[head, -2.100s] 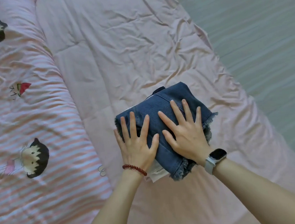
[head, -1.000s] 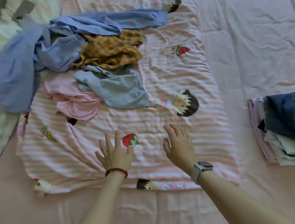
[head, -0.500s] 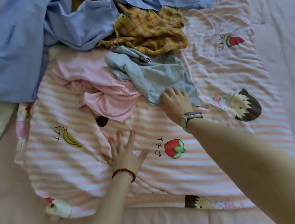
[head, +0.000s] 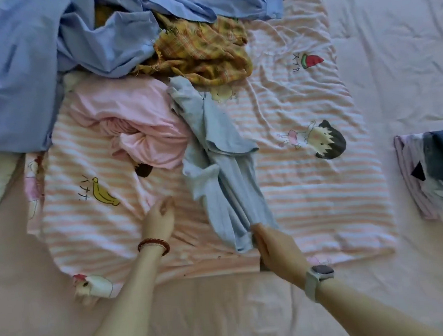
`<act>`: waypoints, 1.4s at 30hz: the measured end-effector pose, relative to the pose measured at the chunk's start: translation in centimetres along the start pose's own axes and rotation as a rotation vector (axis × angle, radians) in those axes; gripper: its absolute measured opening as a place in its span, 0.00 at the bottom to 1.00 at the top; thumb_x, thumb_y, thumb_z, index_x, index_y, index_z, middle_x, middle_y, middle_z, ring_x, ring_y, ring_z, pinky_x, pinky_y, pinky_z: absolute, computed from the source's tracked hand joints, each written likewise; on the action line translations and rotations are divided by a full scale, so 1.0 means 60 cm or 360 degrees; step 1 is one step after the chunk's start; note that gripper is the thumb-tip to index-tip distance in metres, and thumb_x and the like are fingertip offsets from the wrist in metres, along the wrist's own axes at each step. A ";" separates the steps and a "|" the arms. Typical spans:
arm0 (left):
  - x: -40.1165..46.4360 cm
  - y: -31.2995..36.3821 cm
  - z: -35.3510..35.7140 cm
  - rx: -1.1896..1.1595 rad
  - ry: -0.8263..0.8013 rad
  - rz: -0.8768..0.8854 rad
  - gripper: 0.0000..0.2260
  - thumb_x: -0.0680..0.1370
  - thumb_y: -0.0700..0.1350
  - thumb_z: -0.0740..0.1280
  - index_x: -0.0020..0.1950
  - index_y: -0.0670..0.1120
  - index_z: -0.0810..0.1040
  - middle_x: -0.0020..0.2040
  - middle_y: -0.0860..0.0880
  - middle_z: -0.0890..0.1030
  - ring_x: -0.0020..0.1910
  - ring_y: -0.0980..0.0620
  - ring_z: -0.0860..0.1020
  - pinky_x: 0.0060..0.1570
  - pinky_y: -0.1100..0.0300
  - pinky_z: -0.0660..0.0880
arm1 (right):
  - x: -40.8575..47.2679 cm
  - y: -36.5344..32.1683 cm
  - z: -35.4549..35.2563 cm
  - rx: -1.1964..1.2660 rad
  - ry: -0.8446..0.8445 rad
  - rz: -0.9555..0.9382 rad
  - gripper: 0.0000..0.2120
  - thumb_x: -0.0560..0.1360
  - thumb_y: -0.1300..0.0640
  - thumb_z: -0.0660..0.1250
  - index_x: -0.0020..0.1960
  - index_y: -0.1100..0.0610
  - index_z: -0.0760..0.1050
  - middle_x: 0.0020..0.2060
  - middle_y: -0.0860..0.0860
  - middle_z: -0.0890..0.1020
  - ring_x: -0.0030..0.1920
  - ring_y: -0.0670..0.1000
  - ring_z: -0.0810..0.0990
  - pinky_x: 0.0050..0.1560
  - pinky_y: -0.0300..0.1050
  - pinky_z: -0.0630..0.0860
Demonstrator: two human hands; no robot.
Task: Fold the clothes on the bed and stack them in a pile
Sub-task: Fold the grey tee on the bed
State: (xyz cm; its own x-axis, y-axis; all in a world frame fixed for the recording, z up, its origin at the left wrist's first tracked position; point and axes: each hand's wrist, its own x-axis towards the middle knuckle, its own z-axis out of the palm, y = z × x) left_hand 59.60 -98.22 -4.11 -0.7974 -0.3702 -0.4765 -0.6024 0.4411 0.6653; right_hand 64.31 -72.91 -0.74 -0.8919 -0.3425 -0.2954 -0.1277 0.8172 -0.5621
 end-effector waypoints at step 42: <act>0.038 0.119 0.070 0.1534 -0.0395 0.1143 0.14 0.78 0.41 0.60 0.62 0.53 0.72 0.77 0.51 0.43 0.76 0.48 0.43 0.66 0.51 0.62 | 0.222 0.019 -0.057 0.0159 -0.0262 0.0526 0.16 0.77 0.60 0.60 0.64 0.62 0.68 0.54 0.61 0.78 0.55 0.61 0.75 0.52 0.49 0.72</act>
State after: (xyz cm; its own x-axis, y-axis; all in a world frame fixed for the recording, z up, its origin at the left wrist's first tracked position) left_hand 53.33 -92.48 -2.88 -0.8810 0.3255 -0.3434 0.2804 0.9438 0.1752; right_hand 50.78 -74.92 -2.67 -0.7952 -0.1447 -0.5889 0.2053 0.8495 -0.4860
